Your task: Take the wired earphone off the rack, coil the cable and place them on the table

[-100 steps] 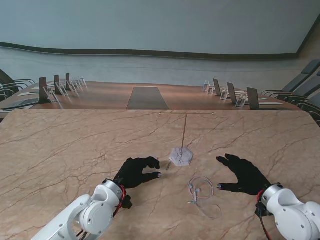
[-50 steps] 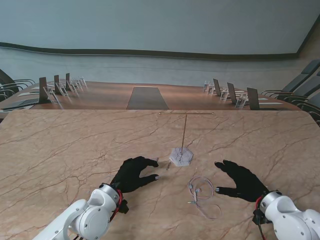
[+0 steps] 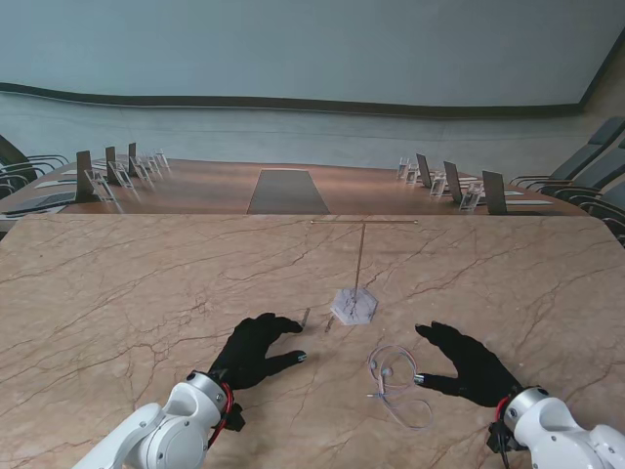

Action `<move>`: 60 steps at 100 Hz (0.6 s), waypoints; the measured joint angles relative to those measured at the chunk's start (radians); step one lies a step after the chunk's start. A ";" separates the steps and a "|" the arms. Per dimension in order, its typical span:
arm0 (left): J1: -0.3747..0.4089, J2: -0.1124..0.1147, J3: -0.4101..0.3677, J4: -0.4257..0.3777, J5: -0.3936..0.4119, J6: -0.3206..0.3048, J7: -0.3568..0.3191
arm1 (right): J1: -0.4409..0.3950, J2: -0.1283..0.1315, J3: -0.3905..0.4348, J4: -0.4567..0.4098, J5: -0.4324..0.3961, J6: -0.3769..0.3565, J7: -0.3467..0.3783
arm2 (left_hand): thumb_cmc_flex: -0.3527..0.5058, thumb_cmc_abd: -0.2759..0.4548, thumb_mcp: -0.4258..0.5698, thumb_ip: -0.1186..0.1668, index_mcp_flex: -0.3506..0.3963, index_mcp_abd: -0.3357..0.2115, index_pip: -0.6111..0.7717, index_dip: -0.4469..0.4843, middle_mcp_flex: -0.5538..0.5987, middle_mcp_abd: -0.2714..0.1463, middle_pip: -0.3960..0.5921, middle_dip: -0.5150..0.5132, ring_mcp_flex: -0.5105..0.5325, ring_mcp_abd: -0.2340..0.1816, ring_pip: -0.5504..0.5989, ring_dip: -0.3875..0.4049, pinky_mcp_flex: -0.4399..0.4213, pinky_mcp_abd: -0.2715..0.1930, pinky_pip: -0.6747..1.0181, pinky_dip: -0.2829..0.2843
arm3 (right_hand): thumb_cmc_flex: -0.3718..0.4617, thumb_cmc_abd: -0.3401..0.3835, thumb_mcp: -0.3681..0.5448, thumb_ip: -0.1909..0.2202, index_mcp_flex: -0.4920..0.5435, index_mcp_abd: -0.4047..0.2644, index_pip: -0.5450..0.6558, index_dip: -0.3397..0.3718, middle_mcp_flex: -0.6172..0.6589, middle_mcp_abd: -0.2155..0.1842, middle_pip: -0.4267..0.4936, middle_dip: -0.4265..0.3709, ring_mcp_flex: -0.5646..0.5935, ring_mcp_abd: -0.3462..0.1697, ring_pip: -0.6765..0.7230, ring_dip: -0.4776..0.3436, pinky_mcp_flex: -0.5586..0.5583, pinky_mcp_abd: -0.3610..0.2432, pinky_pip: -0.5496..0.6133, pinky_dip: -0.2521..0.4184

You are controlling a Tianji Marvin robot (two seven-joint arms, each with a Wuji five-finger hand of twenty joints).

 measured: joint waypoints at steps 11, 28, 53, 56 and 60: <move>0.016 0.001 -0.008 -0.010 0.009 0.000 0.000 | -0.010 -0.001 -0.004 -0.001 0.013 0.004 -0.005 | -0.002 0.021 -0.021 0.000 0.000 0.000 0.000 -0.002 -0.011 -0.002 0.000 -0.003 -0.008 -0.009 -0.014 -0.004 0.000 -0.007 -0.030 -0.001 | 0.000 0.000 0.000 0.000 0.000 0.000 0.000 -0.014 0.000 0.000 0.000 -0.012 0.000 -0.001 -0.002 -0.008 0.006 0.000 -0.007 -0.010; 0.040 0.004 -0.019 -0.024 0.023 0.001 0.000 | -0.021 -0.005 -0.010 -0.001 0.025 0.006 -0.023 | -0.010 0.022 -0.032 0.000 -0.013 0.000 -0.001 -0.003 -0.042 -0.011 -0.001 -0.004 -0.011 -0.013 -0.036 -0.013 0.004 -0.015 -0.065 -0.045 | 0.000 0.000 -0.002 0.000 0.000 0.000 -0.001 -0.036 0.000 -0.001 -0.011 -0.027 0.000 -0.001 -0.002 -0.020 0.007 0.000 -0.017 -0.023; 0.057 0.007 -0.031 -0.035 0.039 -0.001 -0.006 | -0.033 -0.010 -0.016 -0.004 0.043 0.008 -0.038 | -0.010 0.023 -0.032 0.000 -0.032 0.000 -0.001 -0.004 -0.053 -0.012 -0.001 -0.010 -0.019 -0.019 -0.049 -0.013 0.009 -0.019 -0.077 -0.070 | 0.000 0.000 -0.011 0.000 0.000 0.000 -0.009 -0.087 0.000 0.002 -0.013 -0.069 0.000 0.000 -0.002 -0.034 0.007 0.000 -0.035 -0.038; 0.060 0.007 -0.033 -0.037 0.041 -0.001 -0.006 | -0.035 -0.010 -0.016 -0.006 0.044 0.010 -0.038 | -0.010 0.023 -0.032 0.000 -0.034 0.000 -0.001 -0.004 -0.054 -0.012 -0.001 -0.012 -0.019 -0.019 -0.049 -0.013 0.010 -0.019 -0.077 -0.070 | 0.000 0.020 -0.013 0.000 0.000 0.000 -0.009 -0.109 0.000 0.005 -0.013 -0.086 0.000 0.001 -0.002 -0.043 0.007 0.001 -0.039 -0.047; 0.063 0.007 -0.035 -0.039 0.043 -0.002 -0.006 | -0.038 -0.010 -0.017 -0.009 0.046 0.014 -0.037 | -0.011 0.033 -0.032 0.000 -0.036 0.000 -0.001 -0.004 -0.063 -0.012 -0.001 -0.014 -0.019 -0.019 -0.050 -0.013 0.010 -0.019 -0.077 -0.071 | 0.000 0.009 -0.013 0.000 0.000 0.000 -0.009 -0.124 0.000 0.007 -0.013 -0.097 0.000 0.003 -0.002 -0.047 0.008 0.001 -0.042 -0.049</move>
